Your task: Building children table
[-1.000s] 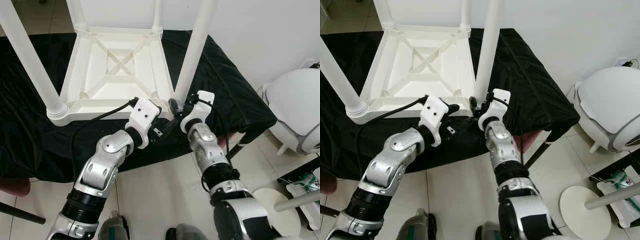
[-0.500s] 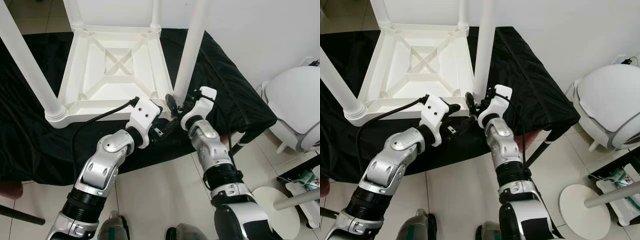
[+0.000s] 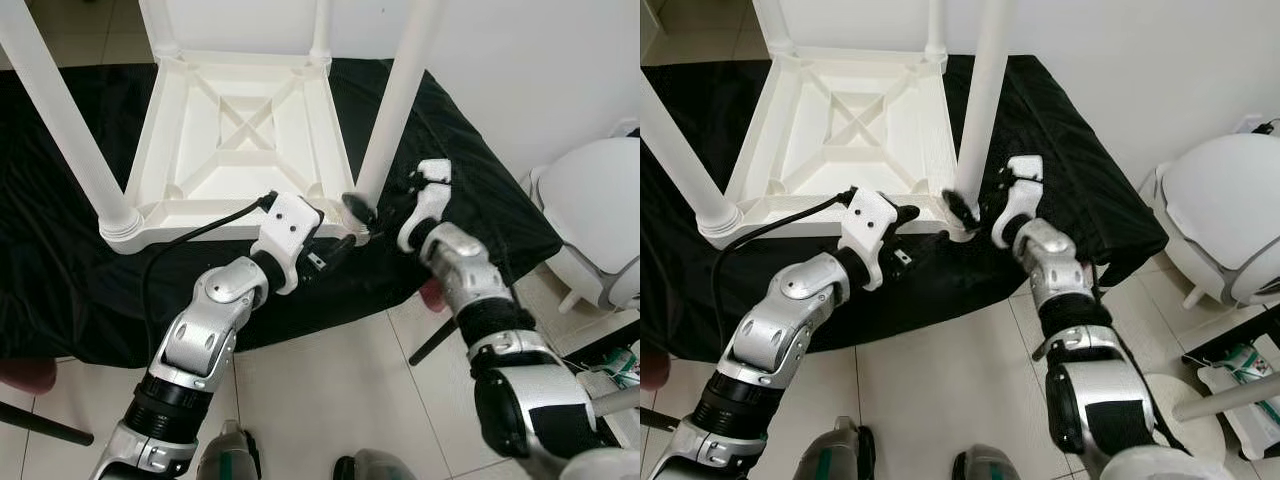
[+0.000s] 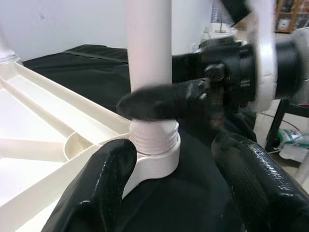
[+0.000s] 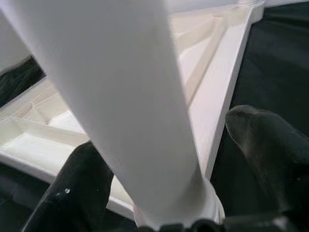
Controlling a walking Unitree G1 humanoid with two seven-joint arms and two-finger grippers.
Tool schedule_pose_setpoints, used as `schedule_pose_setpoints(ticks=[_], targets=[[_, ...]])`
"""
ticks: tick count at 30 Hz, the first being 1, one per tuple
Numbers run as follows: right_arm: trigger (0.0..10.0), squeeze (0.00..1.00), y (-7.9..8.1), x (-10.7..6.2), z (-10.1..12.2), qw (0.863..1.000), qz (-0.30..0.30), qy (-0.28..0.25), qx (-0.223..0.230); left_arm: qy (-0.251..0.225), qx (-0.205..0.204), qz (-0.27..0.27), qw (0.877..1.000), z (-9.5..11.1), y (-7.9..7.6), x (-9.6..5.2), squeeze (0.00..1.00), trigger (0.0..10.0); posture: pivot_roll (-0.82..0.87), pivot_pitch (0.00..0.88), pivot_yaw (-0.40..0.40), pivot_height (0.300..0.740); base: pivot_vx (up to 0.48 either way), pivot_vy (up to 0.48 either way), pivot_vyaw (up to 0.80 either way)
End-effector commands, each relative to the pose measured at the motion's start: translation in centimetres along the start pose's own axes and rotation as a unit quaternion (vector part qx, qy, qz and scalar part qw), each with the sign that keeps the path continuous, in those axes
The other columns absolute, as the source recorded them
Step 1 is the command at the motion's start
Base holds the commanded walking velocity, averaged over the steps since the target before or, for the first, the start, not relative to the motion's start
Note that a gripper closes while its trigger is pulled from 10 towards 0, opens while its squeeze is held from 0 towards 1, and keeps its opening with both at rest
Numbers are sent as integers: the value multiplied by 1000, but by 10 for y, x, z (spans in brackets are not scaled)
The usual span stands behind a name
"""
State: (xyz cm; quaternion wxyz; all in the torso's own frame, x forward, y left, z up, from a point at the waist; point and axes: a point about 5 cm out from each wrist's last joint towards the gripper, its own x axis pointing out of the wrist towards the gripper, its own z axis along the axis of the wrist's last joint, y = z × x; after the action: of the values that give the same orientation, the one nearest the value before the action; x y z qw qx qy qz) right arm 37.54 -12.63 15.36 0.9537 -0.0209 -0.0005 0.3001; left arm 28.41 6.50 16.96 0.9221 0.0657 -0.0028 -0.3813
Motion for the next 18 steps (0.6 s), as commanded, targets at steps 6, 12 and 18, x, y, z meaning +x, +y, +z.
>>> schedule_pose_setpoints(ticks=[6,12,18], targets=[[10000,0,-5,4,-3,999,13,31,-30,1,3,-9,1000,0,-1,2,0,10000,-6,0,-35,740,0,0,0],[3294,0,-6,5,-3,998,25,39,-41,3,4,-5,1000,0,-1,0,0,10000,13,0,-41,740,0,0,0],[0,0,-7,4,-8,998,33,45,-37,5,4,0,1000,-1,0,-3,0,10000,21,0,-46,740,0,0,0]])
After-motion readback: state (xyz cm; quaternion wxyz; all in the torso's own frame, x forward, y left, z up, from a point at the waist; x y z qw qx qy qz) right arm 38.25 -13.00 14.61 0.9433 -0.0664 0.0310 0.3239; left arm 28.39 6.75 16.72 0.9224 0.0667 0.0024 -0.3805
